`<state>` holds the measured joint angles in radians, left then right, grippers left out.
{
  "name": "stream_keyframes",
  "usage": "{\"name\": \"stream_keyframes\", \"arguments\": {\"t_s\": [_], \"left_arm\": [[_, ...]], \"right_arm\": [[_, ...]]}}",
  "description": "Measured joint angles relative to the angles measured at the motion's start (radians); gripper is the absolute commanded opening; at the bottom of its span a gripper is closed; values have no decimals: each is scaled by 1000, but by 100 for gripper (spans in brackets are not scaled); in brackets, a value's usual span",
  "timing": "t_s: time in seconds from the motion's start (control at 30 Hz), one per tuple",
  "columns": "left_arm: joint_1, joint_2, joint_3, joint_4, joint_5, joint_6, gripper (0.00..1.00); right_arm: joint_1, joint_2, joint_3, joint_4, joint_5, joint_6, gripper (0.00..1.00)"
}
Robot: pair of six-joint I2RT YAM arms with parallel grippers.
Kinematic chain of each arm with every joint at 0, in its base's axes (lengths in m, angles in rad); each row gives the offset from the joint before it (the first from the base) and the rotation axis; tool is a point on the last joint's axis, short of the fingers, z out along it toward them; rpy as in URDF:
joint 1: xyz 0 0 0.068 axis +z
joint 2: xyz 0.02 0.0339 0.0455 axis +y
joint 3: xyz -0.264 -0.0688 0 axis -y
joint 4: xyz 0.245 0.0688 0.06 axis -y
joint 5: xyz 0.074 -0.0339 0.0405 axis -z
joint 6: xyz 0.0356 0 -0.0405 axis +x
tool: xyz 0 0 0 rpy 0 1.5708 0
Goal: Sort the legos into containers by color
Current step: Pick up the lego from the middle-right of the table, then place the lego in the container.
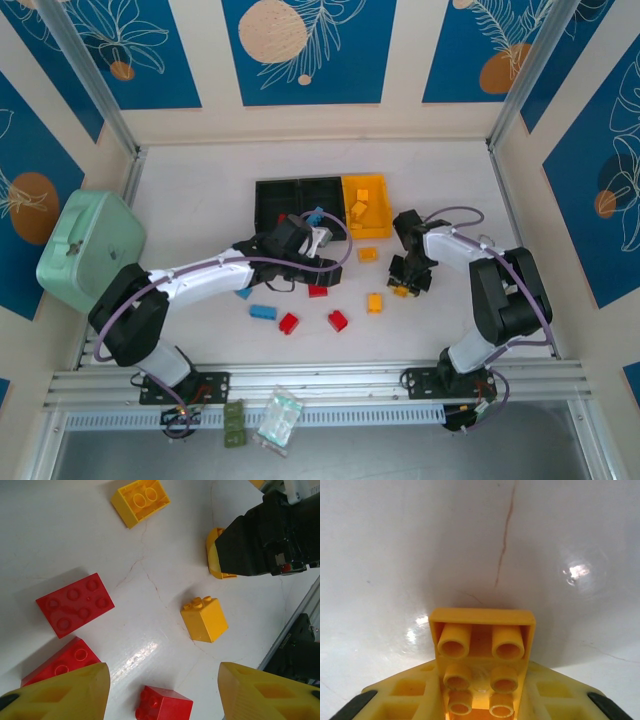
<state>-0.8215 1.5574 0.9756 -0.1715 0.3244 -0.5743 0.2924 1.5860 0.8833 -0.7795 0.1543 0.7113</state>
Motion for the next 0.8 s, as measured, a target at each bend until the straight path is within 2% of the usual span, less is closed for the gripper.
{"name": "stream_keyframes", "arguments": {"t_s": [0.43, 0.8], "left_arm": [[3, -45, -9, -12, -89, -24, 60], [36, -135, -44, -31, -154, -51, 60]], "right_arm": [[2, -14, 270, -56, 0, -65, 27], [16, 243, 643, -81, 0, -136, 29]]}}
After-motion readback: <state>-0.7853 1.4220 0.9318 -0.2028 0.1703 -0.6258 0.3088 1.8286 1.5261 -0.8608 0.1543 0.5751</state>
